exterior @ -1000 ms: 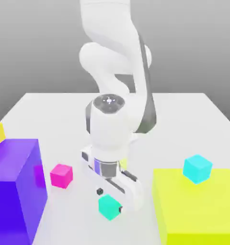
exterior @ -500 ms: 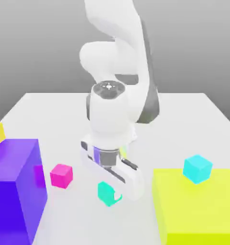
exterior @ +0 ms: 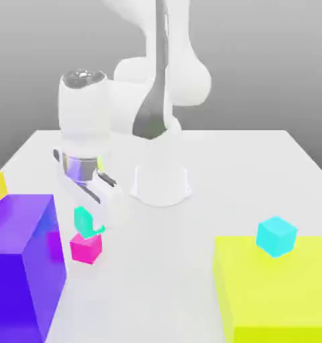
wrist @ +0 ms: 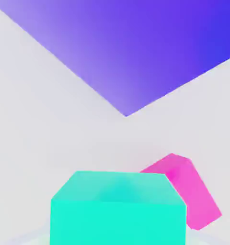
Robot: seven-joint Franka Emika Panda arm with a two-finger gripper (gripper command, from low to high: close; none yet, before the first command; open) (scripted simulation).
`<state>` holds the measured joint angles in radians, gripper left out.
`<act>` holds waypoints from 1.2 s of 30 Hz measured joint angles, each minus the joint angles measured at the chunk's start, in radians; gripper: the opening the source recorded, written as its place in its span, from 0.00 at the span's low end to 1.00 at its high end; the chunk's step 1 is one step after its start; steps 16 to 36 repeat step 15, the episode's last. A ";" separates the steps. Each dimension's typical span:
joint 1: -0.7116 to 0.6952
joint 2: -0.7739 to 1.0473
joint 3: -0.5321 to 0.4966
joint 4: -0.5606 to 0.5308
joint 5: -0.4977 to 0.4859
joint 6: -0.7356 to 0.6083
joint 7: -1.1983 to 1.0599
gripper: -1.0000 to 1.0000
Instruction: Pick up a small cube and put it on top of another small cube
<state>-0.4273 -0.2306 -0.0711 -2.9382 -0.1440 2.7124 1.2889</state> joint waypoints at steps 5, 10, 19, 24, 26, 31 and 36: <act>-0.005 -0.032 -0.082 -0.042 0.045 0.008 -0.122 0.00; 0.026 0.126 -0.105 -0.038 0.096 0.160 -0.163 0.00; 0.041 0.221 -0.103 -0.034 0.144 0.251 -0.195 1.00; 0.041 0.221 -0.103 -0.034 0.144 0.251 -0.195 1.00; 0.041 0.221 -0.103 -0.034 0.144 0.251 -0.195 1.00; 0.041 0.221 -0.103 -0.034 0.144 0.251 -0.195 1.00; 0.041 0.221 -0.103 -0.034 0.144 0.251 -0.195 1.00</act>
